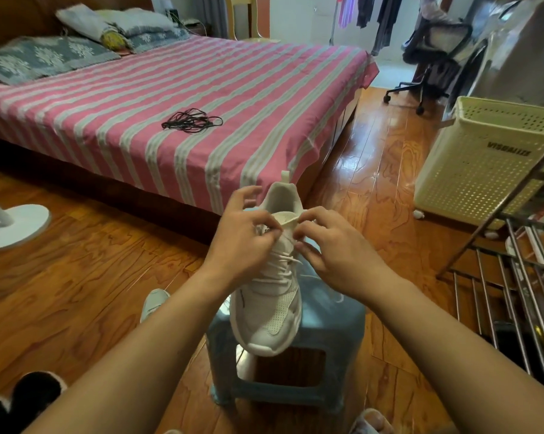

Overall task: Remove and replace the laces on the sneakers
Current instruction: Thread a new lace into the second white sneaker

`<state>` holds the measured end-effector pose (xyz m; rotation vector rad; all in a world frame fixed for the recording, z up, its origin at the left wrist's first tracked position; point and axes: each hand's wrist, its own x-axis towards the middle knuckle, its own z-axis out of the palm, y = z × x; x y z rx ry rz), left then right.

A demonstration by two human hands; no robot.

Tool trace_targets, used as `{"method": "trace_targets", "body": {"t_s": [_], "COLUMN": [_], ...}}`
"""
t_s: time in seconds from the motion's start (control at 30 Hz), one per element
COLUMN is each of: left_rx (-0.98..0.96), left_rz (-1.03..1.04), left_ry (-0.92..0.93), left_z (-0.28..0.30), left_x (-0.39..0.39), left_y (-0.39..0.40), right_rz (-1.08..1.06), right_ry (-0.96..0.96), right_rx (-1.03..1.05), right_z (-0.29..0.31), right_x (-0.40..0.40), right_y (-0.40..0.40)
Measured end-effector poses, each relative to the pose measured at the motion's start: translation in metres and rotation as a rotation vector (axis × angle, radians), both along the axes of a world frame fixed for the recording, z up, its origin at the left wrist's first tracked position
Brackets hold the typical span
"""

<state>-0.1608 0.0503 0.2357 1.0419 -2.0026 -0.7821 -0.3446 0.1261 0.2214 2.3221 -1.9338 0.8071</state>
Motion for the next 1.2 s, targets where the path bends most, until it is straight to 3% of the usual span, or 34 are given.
{"method": "trace_targets", "body": {"t_s": [0.1,0.27,0.33,0.43,0.5,0.8,1.2], "left_rx": [0.078,0.070,0.024,-0.080,-0.068,0.069,0.377], "left_rz": [0.053,-0.054,-0.062,-0.043,-0.071,-0.191,-0.309], "left_ry": [0.117,0.046,-0.091,-0.494,-0.570,-0.208,0.032], "left_z": [0.011,0.016,0.013,0.008,0.009,0.018,0.001], "left_x": [0.012,0.008,0.009,0.010,0.010,-0.003,0.004], "left_y": [-0.002,-0.002,-0.016,-0.034,-0.039,-0.041,-0.040], "right_rz": [-0.057,-0.133,-0.154,-0.133,-0.092,-0.053,-0.228], "right_ry": [-0.095,-0.403,-0.417,-0.265,-0.143,0.242,0.210], "right_rx": [-0.002,-0.102,-0.080,-0.124,-0.167,-0.145,-0.099], "right_z": [0.003,0.007,0.008,0.007,0.006,0.013,0.009], "right_x": [0.005,0.026,0.026,0.025,0.025,0.021,0.020], "right_y": [-0.002,-0.008,-0.008,-0.008,-0.007,0.001,0.003]}}
